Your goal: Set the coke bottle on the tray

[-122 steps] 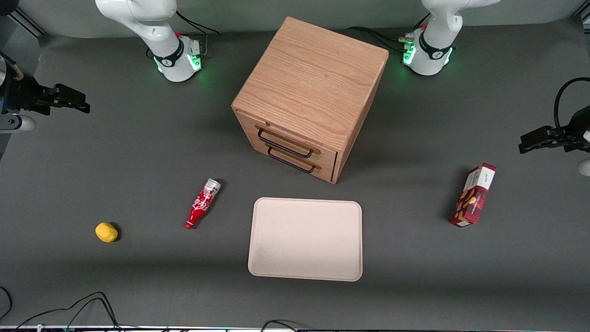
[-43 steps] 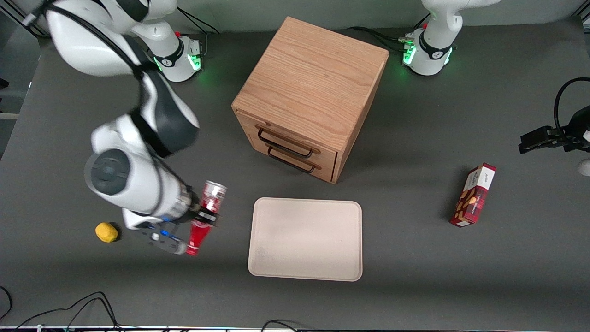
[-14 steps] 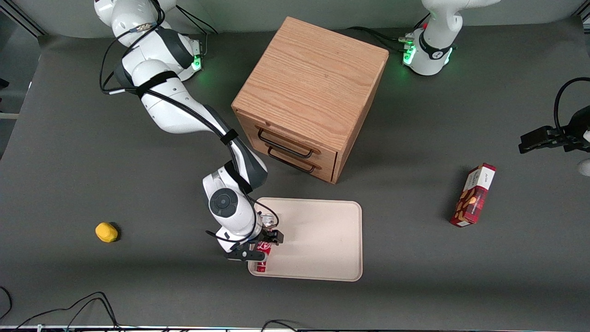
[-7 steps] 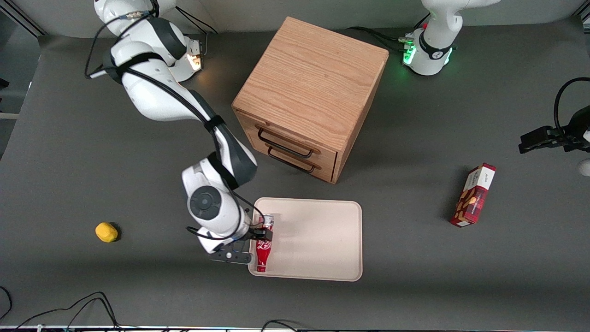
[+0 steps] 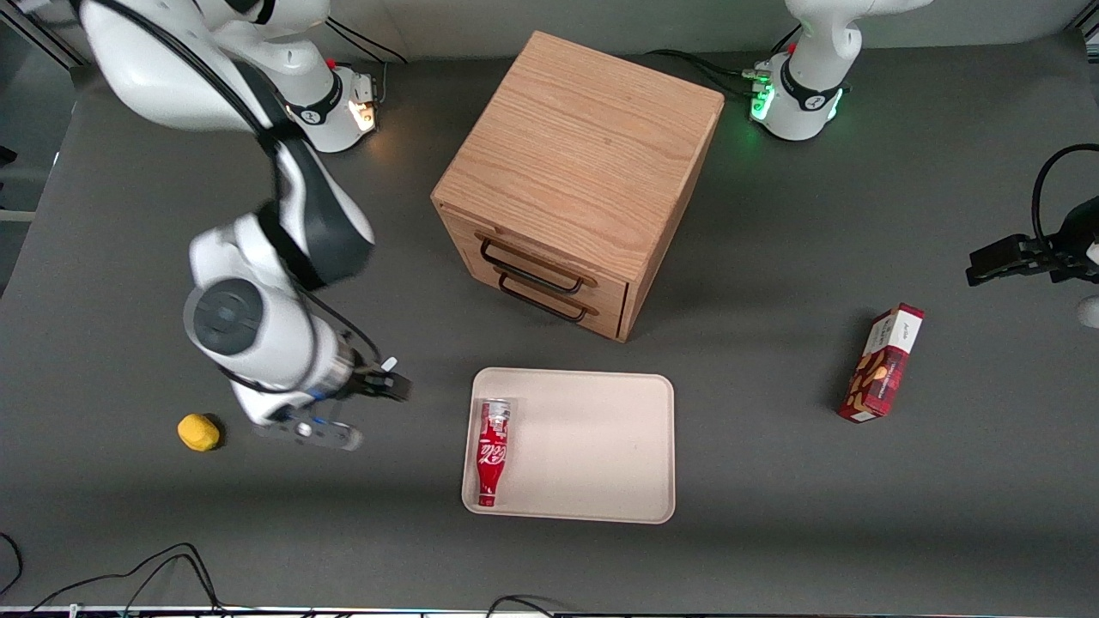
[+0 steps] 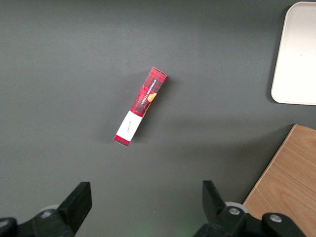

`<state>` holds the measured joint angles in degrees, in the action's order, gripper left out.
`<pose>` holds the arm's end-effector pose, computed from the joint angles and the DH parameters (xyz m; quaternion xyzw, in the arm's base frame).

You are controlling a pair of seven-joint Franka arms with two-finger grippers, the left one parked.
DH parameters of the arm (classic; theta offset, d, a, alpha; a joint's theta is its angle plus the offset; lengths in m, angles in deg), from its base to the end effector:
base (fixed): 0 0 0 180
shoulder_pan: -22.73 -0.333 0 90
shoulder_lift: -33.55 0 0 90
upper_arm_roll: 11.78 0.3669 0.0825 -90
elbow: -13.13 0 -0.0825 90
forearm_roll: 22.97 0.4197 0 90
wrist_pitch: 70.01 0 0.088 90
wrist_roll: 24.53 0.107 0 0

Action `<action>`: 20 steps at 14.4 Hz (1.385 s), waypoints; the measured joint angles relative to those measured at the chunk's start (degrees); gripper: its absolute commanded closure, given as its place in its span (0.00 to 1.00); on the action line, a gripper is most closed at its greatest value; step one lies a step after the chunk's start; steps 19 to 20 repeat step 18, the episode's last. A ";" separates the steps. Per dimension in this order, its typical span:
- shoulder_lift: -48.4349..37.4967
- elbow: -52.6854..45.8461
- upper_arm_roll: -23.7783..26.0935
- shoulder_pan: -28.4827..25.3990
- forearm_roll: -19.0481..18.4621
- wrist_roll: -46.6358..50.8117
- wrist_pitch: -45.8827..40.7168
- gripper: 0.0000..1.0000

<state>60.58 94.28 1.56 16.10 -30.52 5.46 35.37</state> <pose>0.7152 0.2142 0.4656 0.9966 -0.0800 -0.0119 0.0171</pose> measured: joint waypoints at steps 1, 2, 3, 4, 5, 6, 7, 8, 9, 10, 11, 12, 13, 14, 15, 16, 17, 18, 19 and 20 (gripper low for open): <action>-4.02 3.54 0.20 2.26 0.03 -1.57 -1.40 0.00; -7.39 6.20 0.30 4.18 0.09 -2.64 -2.41 0.00; -10.16 8.10 0.36 5.70 0.16 -3.61 -3.24 0.00; -12.21 9.26 0.42 6.74 0.19 -4.80 -4.36 0.00; -13.83 9.92 0.46 7.69 0.19 -7.02 -5.70 0.00; -15.17 10.15 0.48 8.63 0.19 -9.61 -7.13 0.00; -16.58 10.19 0.49 9.70 0.20 -12.08 -8.88 0.00; -18.08 10.21 0.49 10.80 0.20 -14.34 -10.51 0.00; -19.54 10.20 0.49 11.79 0.41 -16.20 -11.85 0.00; -21.08 10.17 0.47 12.82 1.45 -17.73 -12.99 0.00; -22.39 10.05 0.47 13.76 3.09 -19.07 -14.07 0.00; -23.39 9.78 0.32 14.23 4.15 -20.62 -15.12 0.00; -24.04 9.39 -0.36 13.81 4.69 -21.86 -16.35 0.00; -24.41 9.13 -2.36 12.14 5.02 -22.30 -17.67 0.00; -24.61 8.85 -5.61 9.44 5.27 -22.61 -18.92 0.00; -24.73 8.64 -8.68 6.99 5.40 -23.26 -19.59 0.00; -24.79 8.48 -10.59 5.59 5.51 -24.03 -20.09 0.00; -24.80 8.39 -11.34 5.11 5.62 -24.47 -20.19 0.00; -24.80 8.39 -11.34 5.11 5.62 -24.47 -20.19 0.00; -24.80 8.39 -11.34 5.11 5.62 -24.47 -20.19 0.00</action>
